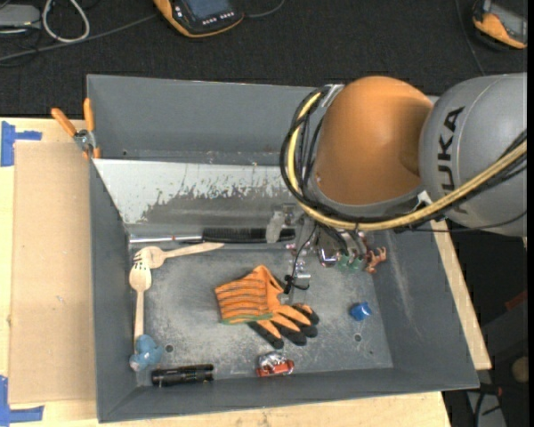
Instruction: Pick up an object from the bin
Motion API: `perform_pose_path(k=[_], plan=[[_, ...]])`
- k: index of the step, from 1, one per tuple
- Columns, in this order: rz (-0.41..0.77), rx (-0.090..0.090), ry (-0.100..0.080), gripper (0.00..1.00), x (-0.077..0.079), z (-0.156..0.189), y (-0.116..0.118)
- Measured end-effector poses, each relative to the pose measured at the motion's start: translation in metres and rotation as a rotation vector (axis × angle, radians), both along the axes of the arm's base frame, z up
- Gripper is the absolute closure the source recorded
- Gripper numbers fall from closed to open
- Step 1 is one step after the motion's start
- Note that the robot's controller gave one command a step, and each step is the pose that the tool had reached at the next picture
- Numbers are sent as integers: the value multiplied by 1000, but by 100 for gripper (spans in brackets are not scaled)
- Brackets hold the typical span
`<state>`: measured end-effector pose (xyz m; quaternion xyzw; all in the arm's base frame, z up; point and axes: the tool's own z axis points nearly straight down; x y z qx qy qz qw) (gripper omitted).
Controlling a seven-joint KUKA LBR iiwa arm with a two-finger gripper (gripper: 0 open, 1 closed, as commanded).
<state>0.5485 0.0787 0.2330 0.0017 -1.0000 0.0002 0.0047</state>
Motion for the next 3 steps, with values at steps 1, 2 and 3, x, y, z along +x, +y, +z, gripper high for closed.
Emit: perform_pose_path(k=[1,2,3], plan=[[-3,1,-8,0,2,4,0],[57,2,-12,0,-7,-54,13],[64,2,-16,0,-54,-130,52]])
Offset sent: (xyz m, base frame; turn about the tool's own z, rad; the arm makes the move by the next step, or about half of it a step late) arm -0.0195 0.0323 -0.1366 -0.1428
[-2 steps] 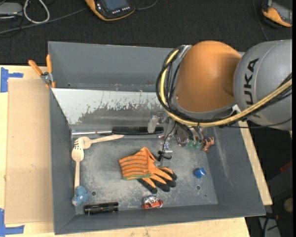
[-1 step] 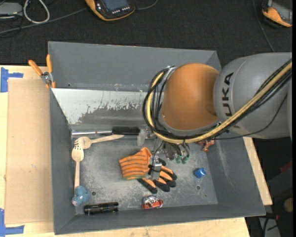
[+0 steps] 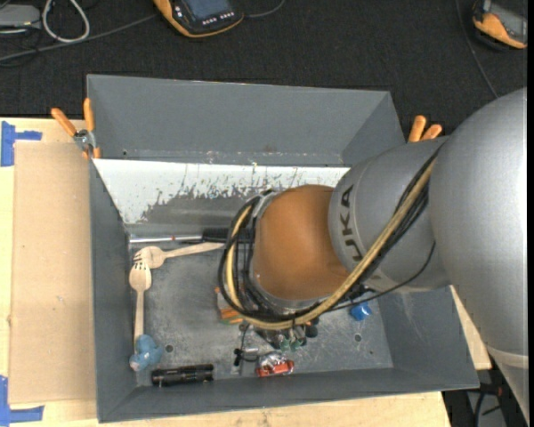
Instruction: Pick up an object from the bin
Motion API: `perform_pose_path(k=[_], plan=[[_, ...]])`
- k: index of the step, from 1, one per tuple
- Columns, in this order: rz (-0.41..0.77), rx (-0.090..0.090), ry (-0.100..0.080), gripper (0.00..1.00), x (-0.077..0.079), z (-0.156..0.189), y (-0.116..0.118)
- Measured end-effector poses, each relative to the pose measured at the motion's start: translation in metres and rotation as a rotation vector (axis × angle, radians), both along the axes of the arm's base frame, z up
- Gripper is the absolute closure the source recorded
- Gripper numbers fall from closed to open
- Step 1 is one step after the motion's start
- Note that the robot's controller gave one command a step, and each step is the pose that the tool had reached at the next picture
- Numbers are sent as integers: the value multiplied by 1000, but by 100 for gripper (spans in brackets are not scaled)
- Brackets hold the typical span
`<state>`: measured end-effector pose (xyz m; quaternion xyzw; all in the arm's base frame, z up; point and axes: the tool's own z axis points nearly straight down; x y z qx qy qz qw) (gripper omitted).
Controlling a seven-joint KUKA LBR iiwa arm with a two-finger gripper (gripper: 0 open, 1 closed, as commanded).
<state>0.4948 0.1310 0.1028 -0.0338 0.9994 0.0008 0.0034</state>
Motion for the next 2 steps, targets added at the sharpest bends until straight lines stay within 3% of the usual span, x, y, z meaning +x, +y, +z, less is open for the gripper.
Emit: perform_pose_path(k=[1,2], plan=[[190,-1,2,0,4,-26,-16],[201,-1,8,0,-6,-2,-30]])
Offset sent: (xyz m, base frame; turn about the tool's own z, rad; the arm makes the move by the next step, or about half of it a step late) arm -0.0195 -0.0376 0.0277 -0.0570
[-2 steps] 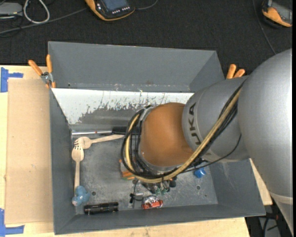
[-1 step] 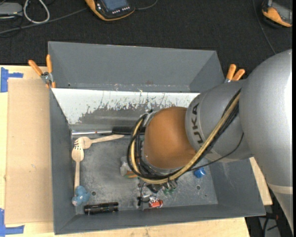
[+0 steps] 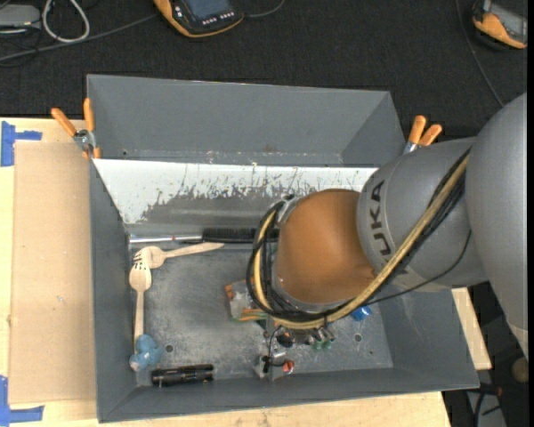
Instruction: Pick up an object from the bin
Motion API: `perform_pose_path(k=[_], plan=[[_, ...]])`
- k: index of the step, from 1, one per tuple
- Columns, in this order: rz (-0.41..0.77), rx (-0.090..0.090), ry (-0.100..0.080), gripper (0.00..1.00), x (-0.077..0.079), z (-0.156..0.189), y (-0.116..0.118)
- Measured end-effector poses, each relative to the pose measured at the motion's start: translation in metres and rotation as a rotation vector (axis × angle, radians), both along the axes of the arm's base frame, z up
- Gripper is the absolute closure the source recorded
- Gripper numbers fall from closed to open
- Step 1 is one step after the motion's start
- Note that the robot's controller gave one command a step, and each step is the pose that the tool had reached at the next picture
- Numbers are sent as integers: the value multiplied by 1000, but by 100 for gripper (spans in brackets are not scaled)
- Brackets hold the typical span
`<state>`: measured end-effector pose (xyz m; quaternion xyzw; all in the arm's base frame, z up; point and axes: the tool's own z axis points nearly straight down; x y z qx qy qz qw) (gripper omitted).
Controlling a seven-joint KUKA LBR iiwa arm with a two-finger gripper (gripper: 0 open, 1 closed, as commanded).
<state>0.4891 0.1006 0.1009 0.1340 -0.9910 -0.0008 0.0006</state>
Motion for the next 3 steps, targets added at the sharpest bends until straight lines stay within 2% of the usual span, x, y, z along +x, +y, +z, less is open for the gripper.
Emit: perform_pose_path(k=[1,2,3], plan=[[-40,-1,-2,0,-3,36,-6],[221,1,-5,0,17,7,1],[105,1,-5,0,14,0,-33]])
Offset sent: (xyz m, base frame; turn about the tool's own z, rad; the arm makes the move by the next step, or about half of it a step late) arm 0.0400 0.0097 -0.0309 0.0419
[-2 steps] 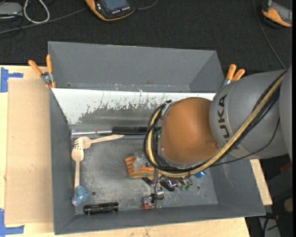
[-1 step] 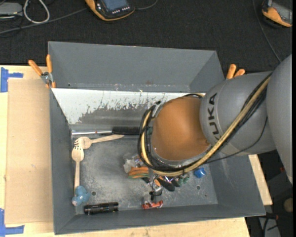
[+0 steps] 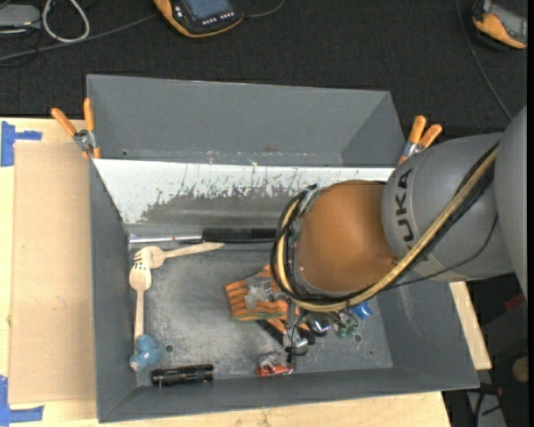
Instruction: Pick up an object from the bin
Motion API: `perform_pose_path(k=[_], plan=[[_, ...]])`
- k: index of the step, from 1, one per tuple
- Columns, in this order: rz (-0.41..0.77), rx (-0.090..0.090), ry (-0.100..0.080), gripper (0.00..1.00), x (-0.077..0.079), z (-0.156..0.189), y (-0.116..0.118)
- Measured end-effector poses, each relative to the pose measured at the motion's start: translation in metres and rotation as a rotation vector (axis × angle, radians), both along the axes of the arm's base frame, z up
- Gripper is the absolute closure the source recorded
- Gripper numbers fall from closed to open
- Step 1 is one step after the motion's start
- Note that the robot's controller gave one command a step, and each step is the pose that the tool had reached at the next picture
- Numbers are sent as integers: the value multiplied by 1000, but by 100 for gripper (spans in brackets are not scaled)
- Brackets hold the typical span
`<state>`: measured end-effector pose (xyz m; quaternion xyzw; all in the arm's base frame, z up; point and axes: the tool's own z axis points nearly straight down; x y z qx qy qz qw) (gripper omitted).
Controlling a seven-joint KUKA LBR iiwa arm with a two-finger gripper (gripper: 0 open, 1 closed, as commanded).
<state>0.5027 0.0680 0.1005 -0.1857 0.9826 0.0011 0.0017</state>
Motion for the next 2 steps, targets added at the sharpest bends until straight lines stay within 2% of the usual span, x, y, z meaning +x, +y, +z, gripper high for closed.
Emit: perform_pose_path(k=[1,2], plan=[[168,2,1,0,41,-1,-26],[167,0,7,100,21,-30,-64]])
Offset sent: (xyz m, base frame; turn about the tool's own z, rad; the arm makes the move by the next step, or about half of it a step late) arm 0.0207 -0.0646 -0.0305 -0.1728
